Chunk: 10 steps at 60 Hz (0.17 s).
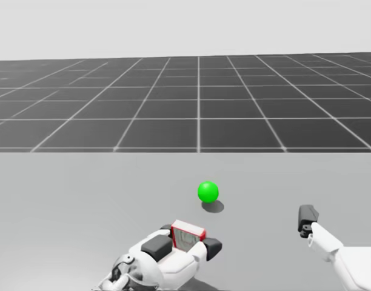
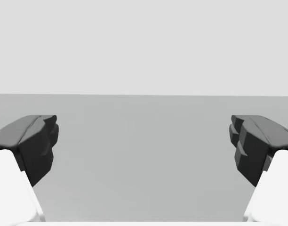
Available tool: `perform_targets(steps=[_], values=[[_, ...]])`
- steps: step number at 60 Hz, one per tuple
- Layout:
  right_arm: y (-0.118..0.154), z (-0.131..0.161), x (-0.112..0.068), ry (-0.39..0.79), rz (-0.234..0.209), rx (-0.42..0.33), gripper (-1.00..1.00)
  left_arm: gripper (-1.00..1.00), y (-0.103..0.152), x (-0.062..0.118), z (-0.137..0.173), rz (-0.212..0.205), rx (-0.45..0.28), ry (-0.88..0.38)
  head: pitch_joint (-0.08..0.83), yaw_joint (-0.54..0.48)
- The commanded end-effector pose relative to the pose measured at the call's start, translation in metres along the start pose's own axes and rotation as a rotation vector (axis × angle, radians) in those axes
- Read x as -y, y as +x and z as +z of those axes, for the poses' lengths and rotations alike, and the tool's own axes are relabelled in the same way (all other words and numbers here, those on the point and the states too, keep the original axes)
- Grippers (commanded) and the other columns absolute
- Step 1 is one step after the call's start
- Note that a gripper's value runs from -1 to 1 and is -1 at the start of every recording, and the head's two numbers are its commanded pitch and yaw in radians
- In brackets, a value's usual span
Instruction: Watch the red light. When it turns green, pick up the object.
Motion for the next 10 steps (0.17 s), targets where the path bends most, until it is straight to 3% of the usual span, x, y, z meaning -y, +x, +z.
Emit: perform_targets(steps=[1,10], values=[[-0.001,0.002,0.001,0.036,-0.003,0.007,-1.0,0.94,0.07,0.021,0.027,0.009,0.169,-0.056,0.269,0.05],[-0.002,0.003,0.001,0.044,0.009,0.018,-1.0,0.93,0.126,0.027,0.074,-0.042,0.327,-0.063,0.259,0.05]])
